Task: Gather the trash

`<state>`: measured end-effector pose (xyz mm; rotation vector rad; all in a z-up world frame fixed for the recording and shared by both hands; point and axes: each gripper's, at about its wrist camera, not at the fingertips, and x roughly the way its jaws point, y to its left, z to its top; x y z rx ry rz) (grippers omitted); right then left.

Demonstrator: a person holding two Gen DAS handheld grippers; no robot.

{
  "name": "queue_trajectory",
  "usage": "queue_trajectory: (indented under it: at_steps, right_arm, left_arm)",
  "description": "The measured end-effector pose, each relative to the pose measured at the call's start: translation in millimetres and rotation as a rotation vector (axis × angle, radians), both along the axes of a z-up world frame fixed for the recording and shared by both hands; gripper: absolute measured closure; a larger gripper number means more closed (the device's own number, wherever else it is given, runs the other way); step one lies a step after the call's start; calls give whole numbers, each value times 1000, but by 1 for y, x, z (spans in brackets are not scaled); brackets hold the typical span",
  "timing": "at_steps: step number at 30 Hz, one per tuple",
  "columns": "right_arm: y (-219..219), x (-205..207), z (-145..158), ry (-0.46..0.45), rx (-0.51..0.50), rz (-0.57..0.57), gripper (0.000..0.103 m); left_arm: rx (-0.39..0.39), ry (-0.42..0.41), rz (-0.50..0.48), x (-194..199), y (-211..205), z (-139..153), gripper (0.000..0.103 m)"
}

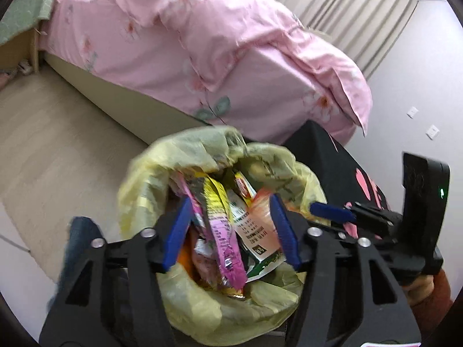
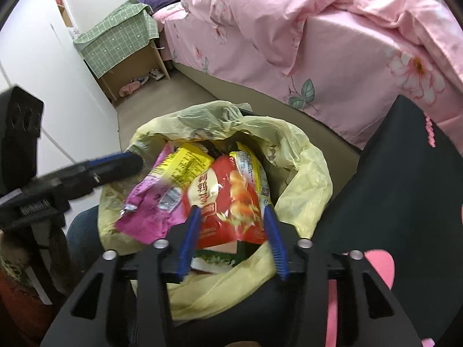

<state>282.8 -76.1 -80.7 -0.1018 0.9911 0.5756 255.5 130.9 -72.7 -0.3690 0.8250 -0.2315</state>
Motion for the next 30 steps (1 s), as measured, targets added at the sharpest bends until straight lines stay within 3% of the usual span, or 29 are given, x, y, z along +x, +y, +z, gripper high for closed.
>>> queue_trajectory:
  at_steps: [4,10,19,26,30]
  right_arm:
    - [-14,-33,27,-92,27,-42,58]
    - [-53,-91,64,-198,74,-102,58]
    - [-106,-224,96,-317,48,-228,58]
    - [-131,-283,94,-364,64,-316,58]
    - [-137,-299,92,-357,86,-339,58]
  left_arm:
    - [81,-77,53,-27,-2,35,35]
    - [224,-174,48,-92,-37,75,34]
    - [353,-266,-4,-199,-112,93,34]
    - [394,-280,72,-237,-124,102,34]
    - [425,-294,36,-253,-136,102,34]
